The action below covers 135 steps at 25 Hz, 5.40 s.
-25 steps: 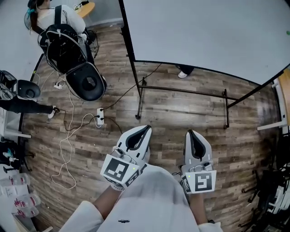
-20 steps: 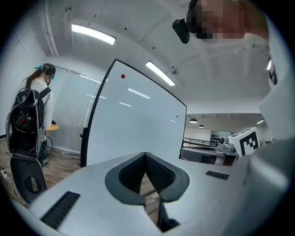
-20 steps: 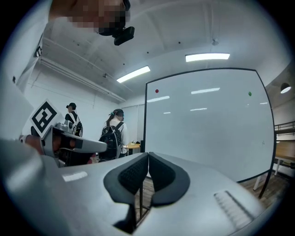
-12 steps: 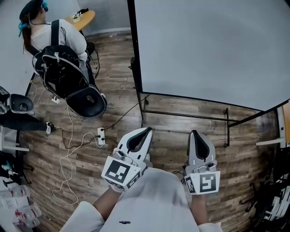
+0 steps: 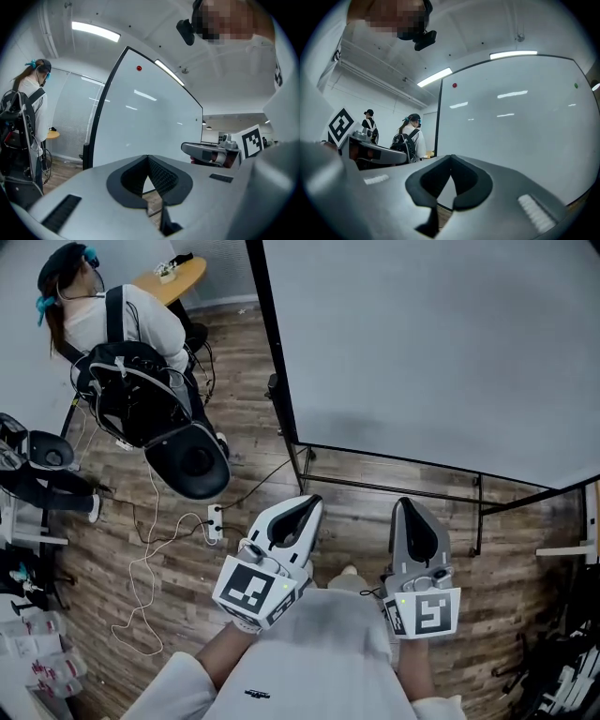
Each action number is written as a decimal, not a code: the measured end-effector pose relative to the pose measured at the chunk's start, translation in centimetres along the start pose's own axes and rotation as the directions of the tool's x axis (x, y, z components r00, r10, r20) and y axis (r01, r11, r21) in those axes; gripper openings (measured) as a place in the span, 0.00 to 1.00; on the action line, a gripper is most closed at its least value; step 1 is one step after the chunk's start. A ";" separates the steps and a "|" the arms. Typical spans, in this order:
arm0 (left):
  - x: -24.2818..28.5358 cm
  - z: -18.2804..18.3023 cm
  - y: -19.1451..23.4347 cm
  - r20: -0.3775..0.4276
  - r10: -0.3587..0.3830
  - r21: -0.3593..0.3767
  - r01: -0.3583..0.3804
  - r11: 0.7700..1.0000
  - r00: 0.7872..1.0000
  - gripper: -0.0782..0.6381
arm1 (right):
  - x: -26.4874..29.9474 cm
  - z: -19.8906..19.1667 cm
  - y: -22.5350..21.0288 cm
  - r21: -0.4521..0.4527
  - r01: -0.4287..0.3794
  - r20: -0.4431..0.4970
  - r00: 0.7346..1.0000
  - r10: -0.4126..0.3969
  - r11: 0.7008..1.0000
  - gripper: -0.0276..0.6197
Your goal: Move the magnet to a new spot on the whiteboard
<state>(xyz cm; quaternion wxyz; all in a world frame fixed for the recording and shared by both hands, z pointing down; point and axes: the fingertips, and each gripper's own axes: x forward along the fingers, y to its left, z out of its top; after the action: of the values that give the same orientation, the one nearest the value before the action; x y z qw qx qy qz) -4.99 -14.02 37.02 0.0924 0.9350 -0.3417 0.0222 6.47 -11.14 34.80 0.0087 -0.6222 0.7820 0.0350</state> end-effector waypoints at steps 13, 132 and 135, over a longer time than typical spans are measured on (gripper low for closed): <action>1.5 3.6 -0.6 0.032 0.035 0.000 -0.036 0.999 0.999 0.12 | 1.6 3.0 -1.5 -0.053 -0.054 0.005 0.999 0.054 0.997 0.04; 7.7 30.2 2.0 0.467 0.174 0.359 -0.366 0.859 0.867 0.28 | 8.5 20.1 -6.3 -0.231 0.019 0.270 0.962 0.045 0.973 0.04; 6.8 28.9 1.6 0.464 0.176 0.349 -0.362 0.864 0.868 0.28 | 8.1 19.7 -6.7 -0.240 0.024 0.263 0.964 0.041 0.970 0.04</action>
<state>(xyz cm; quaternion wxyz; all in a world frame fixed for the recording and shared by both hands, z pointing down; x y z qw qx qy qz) -1.43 -25.01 9.58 -0.1926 0.8564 -0.4703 -0.0908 10.59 -19.20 14.36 0.0378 -0.6048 0.7665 0.2129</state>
